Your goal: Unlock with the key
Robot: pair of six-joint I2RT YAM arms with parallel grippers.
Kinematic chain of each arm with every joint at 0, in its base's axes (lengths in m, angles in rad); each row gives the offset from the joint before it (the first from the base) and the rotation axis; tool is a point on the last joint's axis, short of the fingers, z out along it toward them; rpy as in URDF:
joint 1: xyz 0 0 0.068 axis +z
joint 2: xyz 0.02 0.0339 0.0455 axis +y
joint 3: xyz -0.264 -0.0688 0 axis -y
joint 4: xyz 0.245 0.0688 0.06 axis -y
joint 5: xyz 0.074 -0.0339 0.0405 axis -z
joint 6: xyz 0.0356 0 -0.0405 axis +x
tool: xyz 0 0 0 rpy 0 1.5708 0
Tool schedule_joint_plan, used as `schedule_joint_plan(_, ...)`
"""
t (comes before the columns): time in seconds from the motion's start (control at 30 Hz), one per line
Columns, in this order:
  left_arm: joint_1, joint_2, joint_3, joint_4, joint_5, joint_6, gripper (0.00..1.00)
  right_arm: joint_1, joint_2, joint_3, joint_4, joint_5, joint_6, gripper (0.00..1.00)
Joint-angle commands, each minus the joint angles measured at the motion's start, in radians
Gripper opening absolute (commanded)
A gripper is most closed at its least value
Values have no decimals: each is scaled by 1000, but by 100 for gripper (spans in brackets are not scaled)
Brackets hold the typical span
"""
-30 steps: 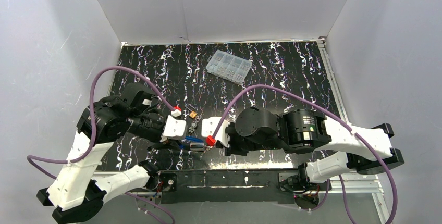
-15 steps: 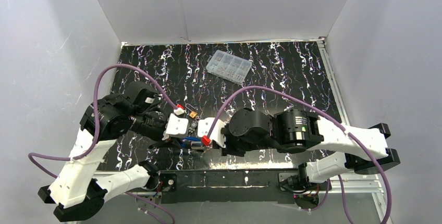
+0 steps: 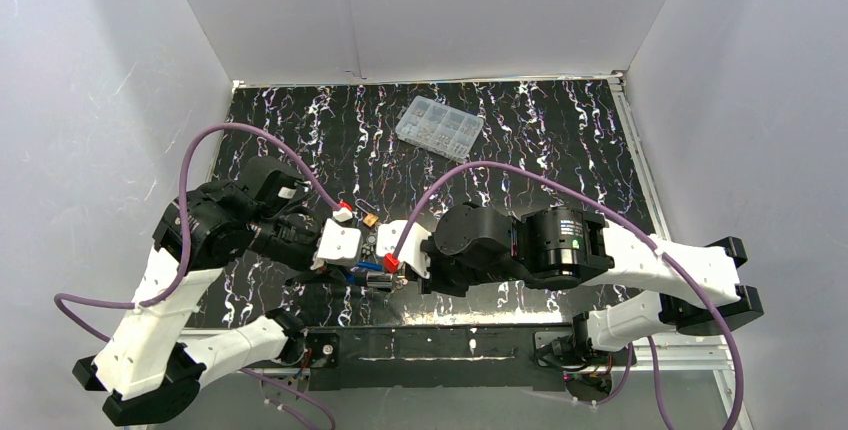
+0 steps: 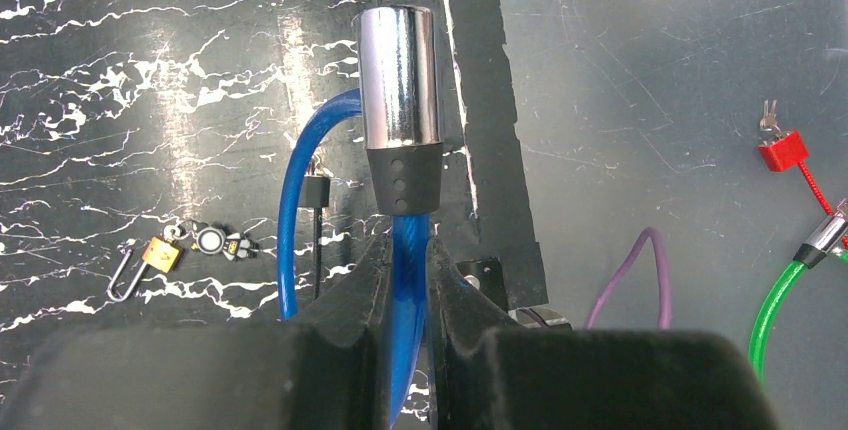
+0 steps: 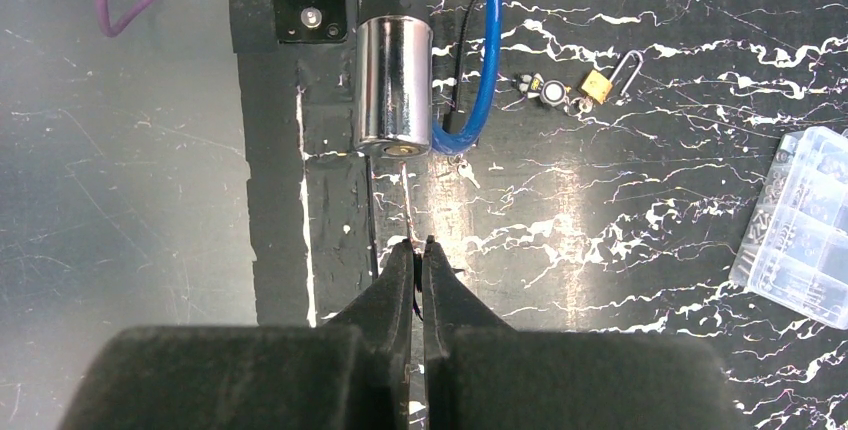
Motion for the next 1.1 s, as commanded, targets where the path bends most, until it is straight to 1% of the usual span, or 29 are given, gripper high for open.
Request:
schedule_joint_plan(0.0,2,-13,30,-42,47,13,0,-7,5,8,40,-12,3,1)
schedule_joint_plan(0.67,3,-6,32,-31,50,6,0,-10,26,37,44,-27,1,1)
schedule_joint_plan(1.07,3,1,9,21,2,-78,0,-9,45,61,30,-26,7,1)
